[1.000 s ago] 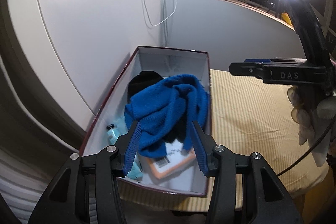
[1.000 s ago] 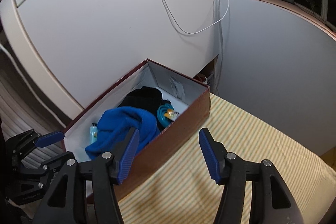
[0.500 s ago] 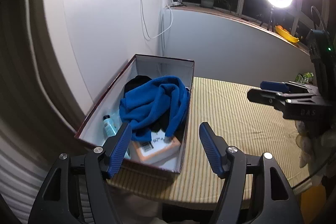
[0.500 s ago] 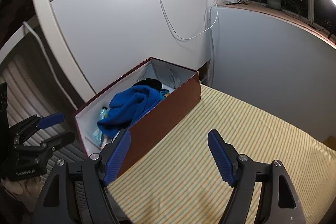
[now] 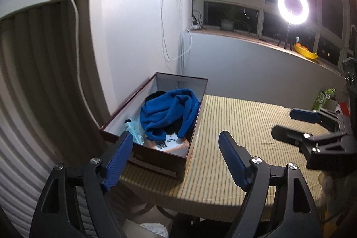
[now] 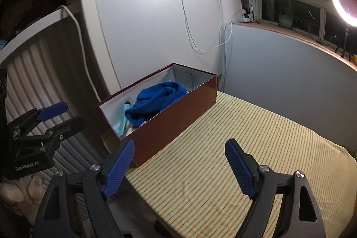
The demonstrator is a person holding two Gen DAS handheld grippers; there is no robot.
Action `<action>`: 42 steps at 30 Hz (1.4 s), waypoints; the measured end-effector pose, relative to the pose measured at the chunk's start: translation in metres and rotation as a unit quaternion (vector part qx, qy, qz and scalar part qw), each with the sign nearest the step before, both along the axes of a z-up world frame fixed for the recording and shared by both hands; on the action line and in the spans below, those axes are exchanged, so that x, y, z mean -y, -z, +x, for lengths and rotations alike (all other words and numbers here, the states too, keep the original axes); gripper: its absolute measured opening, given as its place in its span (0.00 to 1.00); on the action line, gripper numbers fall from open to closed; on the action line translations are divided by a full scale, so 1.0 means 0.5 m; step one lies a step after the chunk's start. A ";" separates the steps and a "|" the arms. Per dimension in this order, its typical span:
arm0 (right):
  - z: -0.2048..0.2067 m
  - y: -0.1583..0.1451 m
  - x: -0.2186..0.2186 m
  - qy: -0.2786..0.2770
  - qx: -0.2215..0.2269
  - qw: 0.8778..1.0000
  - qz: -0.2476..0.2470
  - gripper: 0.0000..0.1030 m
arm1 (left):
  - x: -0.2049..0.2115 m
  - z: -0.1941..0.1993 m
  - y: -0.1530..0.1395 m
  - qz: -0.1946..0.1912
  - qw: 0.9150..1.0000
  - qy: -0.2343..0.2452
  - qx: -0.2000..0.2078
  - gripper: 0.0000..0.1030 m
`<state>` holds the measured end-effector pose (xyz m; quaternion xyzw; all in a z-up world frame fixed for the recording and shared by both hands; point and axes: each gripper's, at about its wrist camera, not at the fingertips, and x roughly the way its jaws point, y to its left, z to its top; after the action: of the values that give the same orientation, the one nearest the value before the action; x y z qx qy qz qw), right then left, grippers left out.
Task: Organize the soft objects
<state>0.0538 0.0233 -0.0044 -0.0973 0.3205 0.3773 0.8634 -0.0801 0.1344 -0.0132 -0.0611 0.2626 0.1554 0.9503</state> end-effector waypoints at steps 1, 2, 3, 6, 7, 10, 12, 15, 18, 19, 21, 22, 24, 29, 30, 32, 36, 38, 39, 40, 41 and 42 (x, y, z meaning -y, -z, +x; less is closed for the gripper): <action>-0.007 0.000 0.004 0.002 0.003 1.000 0.001 0.78 | 0.003 -0.005 0.000 0.000 1.000 -0.002 0.002 0.77; -0.018 0.002 0.009 0.004 0.007 1.000 0.002 0.79 | 0.006 -0.010 0.003 -0.001 1.000 -0.003 0.004 0.77; -0.029 0.005 0.014 0.007 0.011 1.000 0.003 0.79 | 0.009 -0.014 0.006 -0.005 1.000 -0.003 0.005 0.77; -0.055 0.017 0.025 0.006 0.009 1.000 0.005 0.81 | 0.018 -0.020 0.020 -0.013 1.000 0.005 -0.004 0.77; -0.059 0.022 0.026 0.005 0.007 1.000 0.003 0.81 | 0.021 -0.021 0.025 -0.014 1.000 0.006 -0.008 0.77; -0.070 0.032 0.031 0.007 0.009 1.000 -0.001 0.81 | 0.025 -0.022 0.038 -0.015 1.000 0.008 -0.017 0.77; -0.069 0.037 0.032 0.010 0.012 1.000 -0.006 0.81 | 0.024 -0.022 0.046 -0.019 1.000 0.006 -0.020 0.77; -0.061 0.043 0.036 0.016 0.010 1.000 -0.005 0.81 | 0.020 -0.016 0.057 -0.028 0.999 0.001 -0.023 0.77; -0.052 0.054 0.041 0.020 0.004 1.000 -0.006 0.81 | 0.020 -0.008 0.065 -0.031 0.999 -0.001 -0.027 0.77; -0.049 0.058 0.042 0.023 0.005 1.000 -0.008 0.81 | 0.023 -0.007 0.067 -0.031 0.999 -0.001 -0.029 0.77; -0.046 0.066 0.045 0.026 0.007 1.000 -0.013 0.81 | 0.025 -0.002 0.071 -0.031 0.999 0.002 -0.032 0.77; -0.044 0.070 0.045 0.027 0.006 0.999 -0.015 0.81 | 0.028 0.002 0.073 -0.031 0.999 0.003 -0.033 0.77; -0.040 0.076 0.049 0.030 0.003 0.999 -0.017 0.81 | 0.031 0.008 0.075 -0.032 0.999 0.007 -0.036 0.77; -0.026 0.089 0.060 0.040 -0.005 0.999 -0.016 0.81 | 0.033 0.019 0.081 -0.037 0.998 0.012 -0.041 0.77; -0.024 0.090 0.061 0.042 -0.006 0.999 -0.016 0.81 | 0.033 0.020 0.082 -0.039 0.998 0.013 -0.042 0.77; -0.022 0.091 0.065 0.045 -0.006 0.999 -0.015 0.81 | 0.032 0.023 0.084 -0.040 0.998 0.013 -0.043 0.77; -0.017 0.095 0.069 0.047 -0.007 0.999 -0.017 0.81 | 0.029 0.025 0.085 -0.043 0.998 0.011 -0.043 0.77; -0.015 0.096 0.070 0.047 -0.007 0.999 -0.018 0.81 | 0.027 0.025 0.085 -0.043 0.998 0.011 -0.043 0.77; -0.016 0.097 0.071 0.046 -0.008 0.999 -0.018 0.81 | 0.026 0.025 0.086 -0.044 0.998 0.011 -0.043 0.77; -0.016 0.098 0.071 0.046 -0.007 0.999 -0.018 0.81 | 0.025 0.025 0.086 -0.044 0.998 0.012 -0.043 0.77; -0.017 0.098 0.071 0.046 -0.007 0.999 -0.017 0.81 | 0.023 0.026 0.086 -0.044 0.998 0.012 -0.043 0.77; -0.016 0.099 0.072 0.045 -0.007 0.999 -0.017 0.81 | 0.023 0.026 0.086 -0.045 0.998 0.012 -0.044 0.77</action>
<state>0.0457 -0.0129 -0.0537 -0.0943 0.3374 0.3329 0.8755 -0.0670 0.1229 -0.0563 -0.0937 0.3113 0.1341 0.9361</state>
